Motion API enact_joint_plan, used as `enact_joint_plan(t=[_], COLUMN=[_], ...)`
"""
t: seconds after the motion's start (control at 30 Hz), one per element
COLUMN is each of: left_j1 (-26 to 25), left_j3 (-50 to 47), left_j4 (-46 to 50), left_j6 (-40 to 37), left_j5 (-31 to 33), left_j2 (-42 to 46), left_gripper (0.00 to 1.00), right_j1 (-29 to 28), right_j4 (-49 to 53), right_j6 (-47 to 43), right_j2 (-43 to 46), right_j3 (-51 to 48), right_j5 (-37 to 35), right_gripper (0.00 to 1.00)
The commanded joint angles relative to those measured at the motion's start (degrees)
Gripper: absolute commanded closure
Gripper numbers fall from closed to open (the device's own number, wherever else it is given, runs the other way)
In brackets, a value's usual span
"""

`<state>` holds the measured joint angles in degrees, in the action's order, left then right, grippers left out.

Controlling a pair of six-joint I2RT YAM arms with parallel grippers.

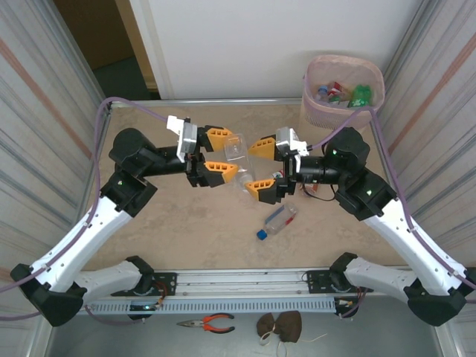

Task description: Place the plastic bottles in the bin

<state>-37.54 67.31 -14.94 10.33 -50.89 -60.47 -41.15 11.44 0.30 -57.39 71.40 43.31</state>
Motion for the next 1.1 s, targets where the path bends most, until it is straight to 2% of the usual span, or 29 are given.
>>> enact_joint_plan(t=[0.0,0.13,0.33,0.5,0.83,1.07], left_j1=[-0.2,-0.2,-0.2,-0.2,-0.2,-0.2], left_j3=[2.1,2.0,1.8,1.6,1.3,0.4], left_j4=[-3.7,-3.9,-5.2,-5.1,-4.7,-1.6], left_j6=[0.0,0.0,0.7,0.5,0.2,-2.1], left_j5=[-2.8,-2.6,-3.3,-3.1,-1.6,3.5], left_j2=[1.3,1.5,1.8,2.1,2.1,4.3], left_gripper=[0.53,0.53,0.53,0.53,0.48,0.23], right_j1=[-1.6,-2.3,-2.4,-2.5,-2.8,-2.9], right_j4=[1.2,0.9,1.4,2.2,2.2,3.6], right_j6=[-2.1,-1.9,-1.6,-1.3,-0.5,-1.0], right_j2=[-1.3,-1.7,-2.4,-2.8,-3.3,-3.2], right_j3=[2.0,2.1,2.3,2.8,3.7,5.0], right_j5=[0.4,0.8,-2.3,0.4,1.1,-2.2], right_gripper=[0.14,0.18,0.18,0.25,0.39,0.42])
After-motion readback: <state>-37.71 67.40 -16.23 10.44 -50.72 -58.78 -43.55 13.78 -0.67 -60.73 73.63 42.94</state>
